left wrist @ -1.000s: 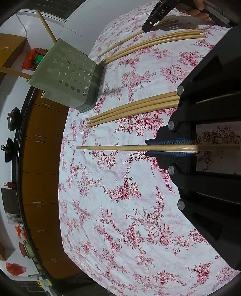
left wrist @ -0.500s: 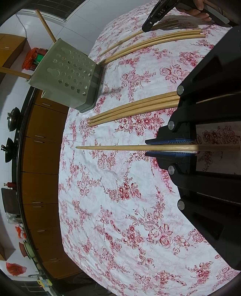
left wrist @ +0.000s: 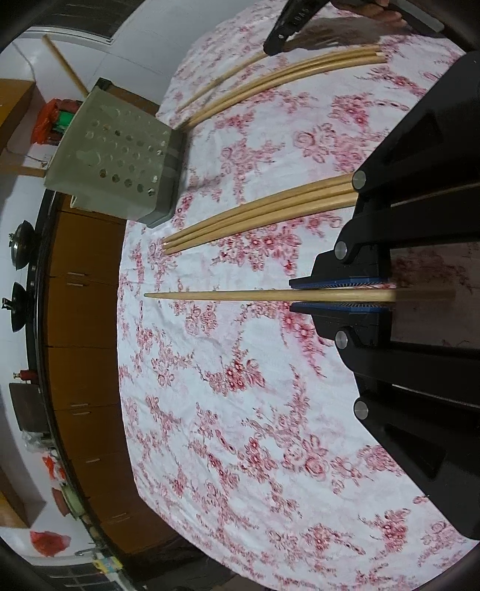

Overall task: Organize utensils
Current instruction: 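Raise the left chopstick into the green holder while the right gripper inserts its chopstick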

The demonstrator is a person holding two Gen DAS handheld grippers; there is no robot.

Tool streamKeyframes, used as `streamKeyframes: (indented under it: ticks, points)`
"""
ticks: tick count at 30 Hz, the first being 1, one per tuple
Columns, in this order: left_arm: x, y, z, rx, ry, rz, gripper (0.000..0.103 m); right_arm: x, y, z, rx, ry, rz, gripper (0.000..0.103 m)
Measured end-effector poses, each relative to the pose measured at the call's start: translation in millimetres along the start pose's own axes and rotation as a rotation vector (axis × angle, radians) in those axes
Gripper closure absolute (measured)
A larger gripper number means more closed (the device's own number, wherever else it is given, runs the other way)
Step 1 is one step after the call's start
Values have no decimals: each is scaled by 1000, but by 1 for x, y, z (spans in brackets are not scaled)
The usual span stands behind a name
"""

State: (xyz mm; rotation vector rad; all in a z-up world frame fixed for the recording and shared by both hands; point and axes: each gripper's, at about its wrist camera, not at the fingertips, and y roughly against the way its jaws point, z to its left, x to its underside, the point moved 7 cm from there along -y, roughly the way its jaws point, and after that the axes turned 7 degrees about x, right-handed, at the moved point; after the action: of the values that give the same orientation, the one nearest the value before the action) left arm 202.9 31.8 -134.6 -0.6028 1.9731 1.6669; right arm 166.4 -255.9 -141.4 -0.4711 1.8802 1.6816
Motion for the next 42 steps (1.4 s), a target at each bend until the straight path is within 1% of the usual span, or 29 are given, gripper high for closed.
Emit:
streamKeyframes:
  ticks: [5,7,8,12,18,20,23,28,30,35,39,42]
  points:
    - [2,0,-4,-26,-34,5,95,0,2,0,9,7,-6,95]
    - [2,1,-4,-25,-49,12,96,-1,8,-2,5,8,-24,95]
    - [1,3,-4,-15,-47,13,96,-4,15,-4,-3,3,-45,95]
    - [-13,22,-3,8,-42,-50,96,-22,47,-9,-17,-19,-138,95]
    - [-50,64,-5,64,-10,-183,96,-53,98,-15,-34,-42,-290,95]
    - [-62,78,-5,81,6,-229,96,-60,107,-15,-37,-45,-319,95]
    - [-75,93,-3,97,23,-276,96,-67,119,-14,-44,-47,-348,95]
    - [-88,105,0,108,39,-309,96,-74,127,-13,-48,-50,-374,95]
    - [-93,110,-1,121,40,-321,96,-79,136,-15,-51,-52,-399,95]
    - [-111,136,-14,149,-3,-375,96,-103,174,-15,-116,-71,-478,95]
    - [-127,158,-30,186,-27,-430,96,-125,209,-7,-207,-73,-539,95]
    - [-140,177,-47,218,-61,-477,96,-139,229,2,-271,-66,-566,95]
